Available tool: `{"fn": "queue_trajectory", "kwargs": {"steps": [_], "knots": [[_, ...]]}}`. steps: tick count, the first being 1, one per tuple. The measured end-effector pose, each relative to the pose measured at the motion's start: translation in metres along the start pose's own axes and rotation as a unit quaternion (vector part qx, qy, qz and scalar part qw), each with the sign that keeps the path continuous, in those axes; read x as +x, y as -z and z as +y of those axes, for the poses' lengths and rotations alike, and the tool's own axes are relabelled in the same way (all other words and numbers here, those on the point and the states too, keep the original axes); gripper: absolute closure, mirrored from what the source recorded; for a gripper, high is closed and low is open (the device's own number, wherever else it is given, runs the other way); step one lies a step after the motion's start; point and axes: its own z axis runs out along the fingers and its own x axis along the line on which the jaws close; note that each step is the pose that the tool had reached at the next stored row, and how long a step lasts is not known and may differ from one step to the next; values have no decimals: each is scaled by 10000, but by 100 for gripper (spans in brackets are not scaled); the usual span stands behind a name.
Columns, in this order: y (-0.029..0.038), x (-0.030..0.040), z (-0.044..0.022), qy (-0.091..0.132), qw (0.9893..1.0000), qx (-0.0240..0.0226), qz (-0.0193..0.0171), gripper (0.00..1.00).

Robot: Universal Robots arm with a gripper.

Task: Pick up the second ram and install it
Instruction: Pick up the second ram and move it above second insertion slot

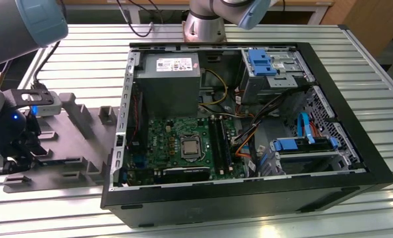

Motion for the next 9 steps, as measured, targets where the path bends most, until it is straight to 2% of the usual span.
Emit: {"fn": "queue_trajectory", "kwargs": {"steps": [9], "knots": [[-69, 3, -3, 104, 9999, -3, 5, 64]]}}
